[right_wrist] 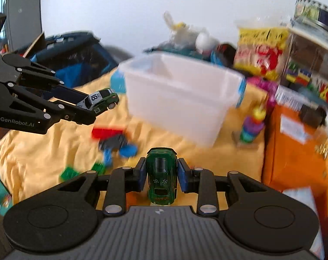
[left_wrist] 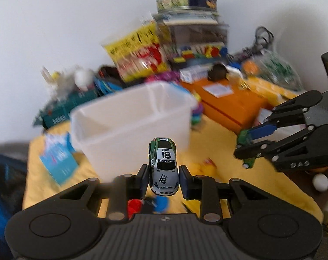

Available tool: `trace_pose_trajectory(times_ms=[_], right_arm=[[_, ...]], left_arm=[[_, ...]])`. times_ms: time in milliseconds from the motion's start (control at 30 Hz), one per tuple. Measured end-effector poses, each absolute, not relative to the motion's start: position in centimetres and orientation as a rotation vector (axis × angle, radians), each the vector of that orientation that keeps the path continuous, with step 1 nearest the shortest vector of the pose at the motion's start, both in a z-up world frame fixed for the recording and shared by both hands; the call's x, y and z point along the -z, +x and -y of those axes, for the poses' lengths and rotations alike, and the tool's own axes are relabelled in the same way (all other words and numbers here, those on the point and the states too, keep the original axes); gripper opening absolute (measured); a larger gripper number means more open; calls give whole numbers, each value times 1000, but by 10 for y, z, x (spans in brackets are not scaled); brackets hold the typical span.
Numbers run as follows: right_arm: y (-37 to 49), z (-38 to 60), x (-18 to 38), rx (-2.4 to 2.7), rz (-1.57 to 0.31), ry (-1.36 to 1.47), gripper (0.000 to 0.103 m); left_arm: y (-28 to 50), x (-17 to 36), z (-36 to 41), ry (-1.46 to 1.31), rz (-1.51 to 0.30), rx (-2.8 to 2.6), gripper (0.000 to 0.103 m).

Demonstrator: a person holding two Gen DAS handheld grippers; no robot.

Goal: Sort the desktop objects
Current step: 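Carry both cars over the white bin and open both tools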

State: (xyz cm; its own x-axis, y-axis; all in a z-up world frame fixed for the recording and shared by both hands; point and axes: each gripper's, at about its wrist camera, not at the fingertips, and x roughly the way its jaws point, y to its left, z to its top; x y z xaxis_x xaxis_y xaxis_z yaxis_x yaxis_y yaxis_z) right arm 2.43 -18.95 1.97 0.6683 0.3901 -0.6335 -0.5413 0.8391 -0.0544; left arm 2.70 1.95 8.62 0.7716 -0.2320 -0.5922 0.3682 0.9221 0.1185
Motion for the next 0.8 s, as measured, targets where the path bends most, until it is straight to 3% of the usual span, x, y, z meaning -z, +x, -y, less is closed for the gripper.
trace_pose_trajectory(times_ms=[433, 800], right_arm=[[107, 180, -87, -404, -393, -230, 33], [180, 180, -96, -299, -388, -124, 33]], left_arm=[[119, -145, -43, 271, -435, 299, 33], [202, -141, -36, 253, -420, 263, 33]])
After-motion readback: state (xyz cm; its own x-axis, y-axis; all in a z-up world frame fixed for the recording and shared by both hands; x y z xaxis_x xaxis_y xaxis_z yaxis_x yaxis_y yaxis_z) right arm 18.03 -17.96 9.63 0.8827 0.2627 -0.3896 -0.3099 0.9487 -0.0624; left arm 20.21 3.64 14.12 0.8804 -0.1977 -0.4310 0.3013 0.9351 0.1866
